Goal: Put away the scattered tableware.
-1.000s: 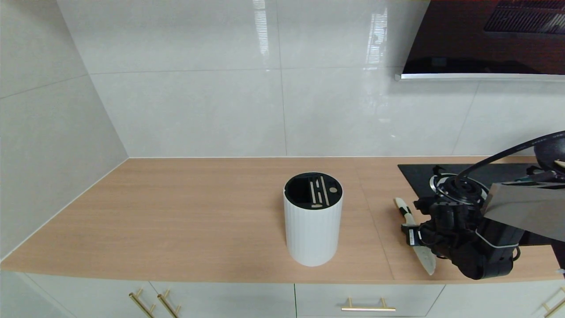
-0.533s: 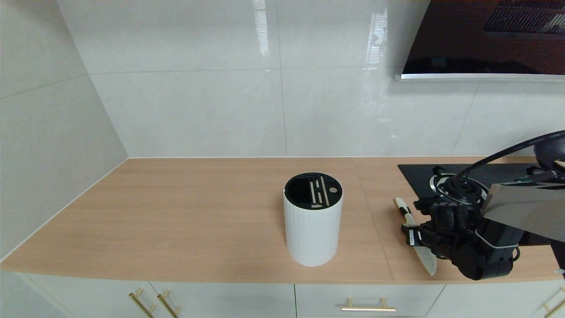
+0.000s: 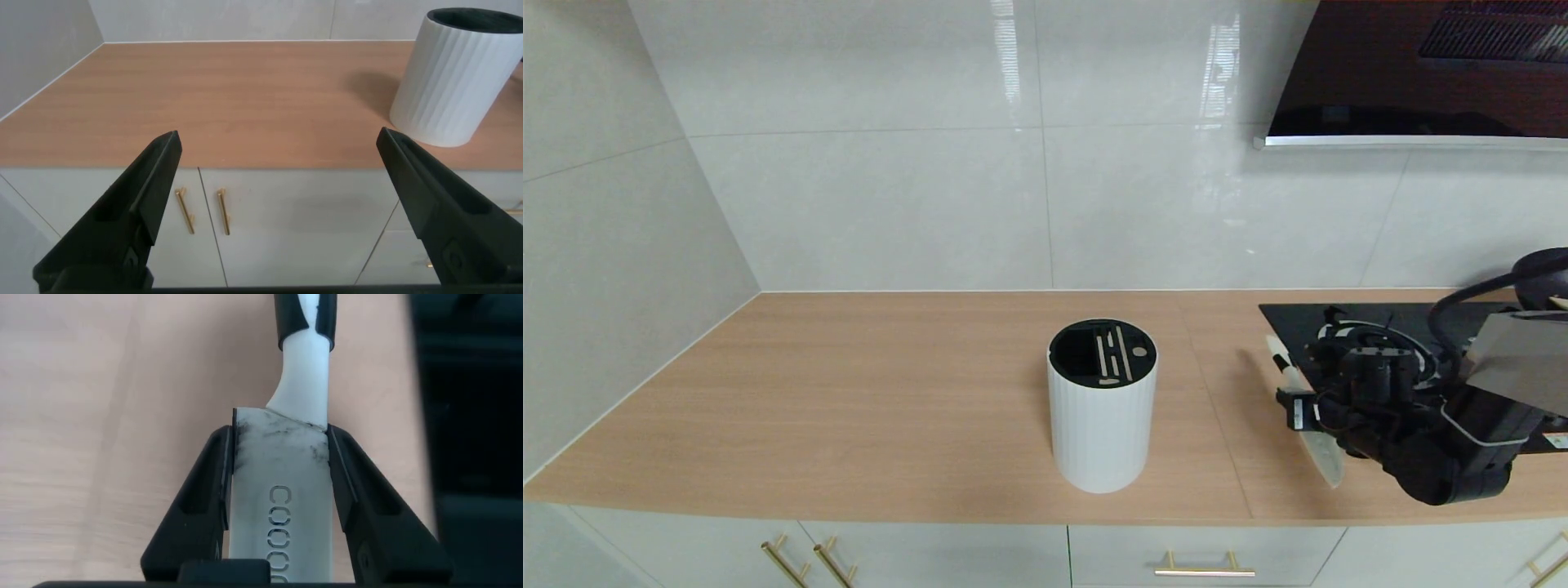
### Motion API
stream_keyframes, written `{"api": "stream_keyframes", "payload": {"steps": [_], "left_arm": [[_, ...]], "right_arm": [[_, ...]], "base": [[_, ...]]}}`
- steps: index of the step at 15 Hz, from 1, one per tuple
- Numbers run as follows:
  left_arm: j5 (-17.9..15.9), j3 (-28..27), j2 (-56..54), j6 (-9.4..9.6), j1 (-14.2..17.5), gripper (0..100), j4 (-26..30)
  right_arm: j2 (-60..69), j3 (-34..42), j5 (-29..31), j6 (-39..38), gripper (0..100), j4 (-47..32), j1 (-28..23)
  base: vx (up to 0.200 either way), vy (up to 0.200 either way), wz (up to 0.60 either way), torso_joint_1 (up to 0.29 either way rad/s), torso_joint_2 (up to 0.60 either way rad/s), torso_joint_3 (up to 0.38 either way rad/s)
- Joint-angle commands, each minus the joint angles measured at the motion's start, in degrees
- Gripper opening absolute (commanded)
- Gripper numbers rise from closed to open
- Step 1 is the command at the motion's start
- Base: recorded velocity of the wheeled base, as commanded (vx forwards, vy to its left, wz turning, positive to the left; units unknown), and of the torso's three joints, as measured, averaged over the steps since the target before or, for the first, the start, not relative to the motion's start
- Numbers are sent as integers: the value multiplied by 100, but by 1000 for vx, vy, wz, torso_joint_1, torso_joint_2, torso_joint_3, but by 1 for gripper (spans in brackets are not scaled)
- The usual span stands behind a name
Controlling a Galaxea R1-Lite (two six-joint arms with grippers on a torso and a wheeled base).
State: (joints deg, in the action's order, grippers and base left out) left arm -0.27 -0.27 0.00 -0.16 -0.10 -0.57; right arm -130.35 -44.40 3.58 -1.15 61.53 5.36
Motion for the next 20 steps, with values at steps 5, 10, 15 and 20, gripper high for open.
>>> {"api": "stream_keyframes", "payload": {"steps": [5,10,15,20], "left_arm": [[-43,0,0,60,1,100,-4],[-1599,-1538,1354,51,-61,100,585],[-2399,-3542,5396,-450,-588,100,233],[-2425,-4174,7409,-2348,-2144,100,-1815]], "right_arm": [[2664,63,-51,-17,0,-1196,439],[3420,-324,-7,-8,0,-1749,1283],[3596,-429,72,-8,0,-1837,2232],[3174,-878,72,0,0,-1864,2918]], "base": [[0,0,0,0,0,0],[0,0,0,0,0,0],[0,0,0,0,0,0],[0,0,0,0,0,0]]}}
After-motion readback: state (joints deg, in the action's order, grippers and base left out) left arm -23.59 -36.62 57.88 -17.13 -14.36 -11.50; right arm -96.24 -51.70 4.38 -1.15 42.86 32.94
